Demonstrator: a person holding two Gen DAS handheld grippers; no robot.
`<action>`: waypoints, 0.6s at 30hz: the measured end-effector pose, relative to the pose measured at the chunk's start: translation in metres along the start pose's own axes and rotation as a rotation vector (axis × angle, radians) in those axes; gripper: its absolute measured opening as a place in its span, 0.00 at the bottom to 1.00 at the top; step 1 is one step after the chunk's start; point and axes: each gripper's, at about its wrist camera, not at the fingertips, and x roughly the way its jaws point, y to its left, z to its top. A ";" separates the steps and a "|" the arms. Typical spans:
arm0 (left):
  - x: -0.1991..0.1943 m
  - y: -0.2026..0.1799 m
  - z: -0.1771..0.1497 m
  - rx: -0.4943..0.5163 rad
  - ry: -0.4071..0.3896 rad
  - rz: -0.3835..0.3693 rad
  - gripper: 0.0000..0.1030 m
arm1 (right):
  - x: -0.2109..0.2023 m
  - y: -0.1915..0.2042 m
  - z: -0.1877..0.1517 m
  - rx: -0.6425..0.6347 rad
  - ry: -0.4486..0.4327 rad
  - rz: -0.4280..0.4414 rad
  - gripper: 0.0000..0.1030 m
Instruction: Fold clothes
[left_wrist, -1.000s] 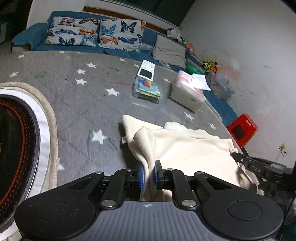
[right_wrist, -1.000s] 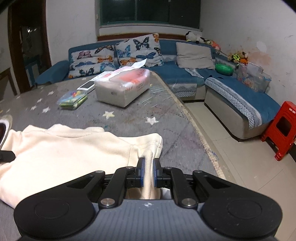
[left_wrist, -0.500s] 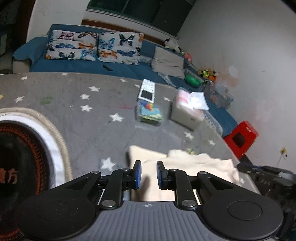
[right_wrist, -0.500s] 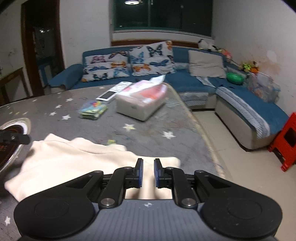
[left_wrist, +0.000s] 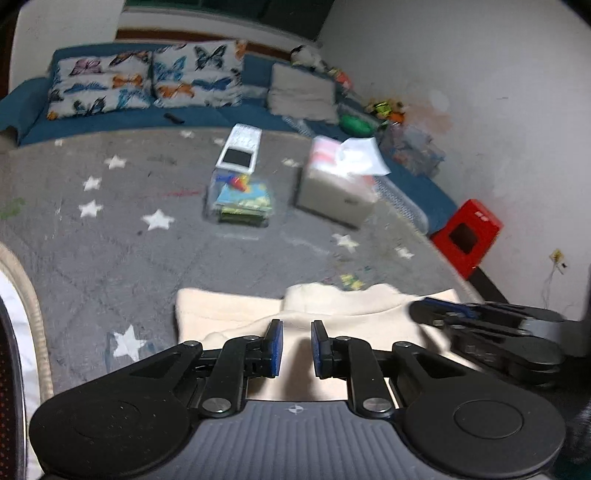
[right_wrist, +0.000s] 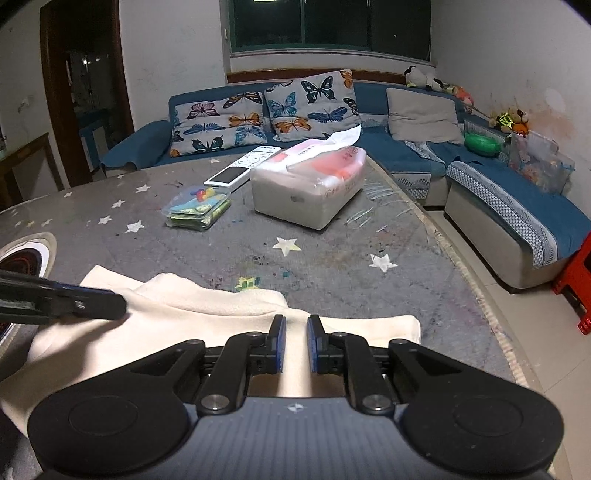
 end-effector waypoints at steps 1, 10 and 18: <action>0.001 0.002 -0.001 -0.007 -0.003 -0.001 0.17 | -0.005 -0.001 0.000 0.003 -0.006 -0.001 0.12; -0.039 -0.005 -0.012 0.021 -0.042 -0.056 0.18 | -0.068 -0.019 -0.021 0.006 -0.024 -0.011 0.13; -0.076 -0.020 -0.054 0.105 -0.037 -0.090 0.18 | -0.098 -0.007 -0.060 -0.010 -0.032 -0.004 0.13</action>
